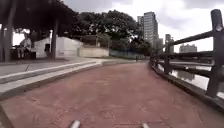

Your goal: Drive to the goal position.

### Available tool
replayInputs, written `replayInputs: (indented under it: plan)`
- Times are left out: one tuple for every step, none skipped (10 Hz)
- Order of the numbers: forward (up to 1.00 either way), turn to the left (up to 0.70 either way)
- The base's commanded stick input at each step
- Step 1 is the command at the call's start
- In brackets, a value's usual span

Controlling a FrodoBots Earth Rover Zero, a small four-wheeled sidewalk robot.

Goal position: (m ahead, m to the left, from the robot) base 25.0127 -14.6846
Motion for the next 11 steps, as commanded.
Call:
replayInputs:
  plan:
    - [0.55,0.00]
    - [0.70,0.00]
    - [0.70,0.00]
    - [0.70,0.00]
    - [0.70,0.00]
    - [0.70,0.00]
    - [0.70,-0.03]
    - [0.70,-0.19]
    - [0.70,-0.29]
    - [0.70,-0.30]
    - [0.70,-0.15]
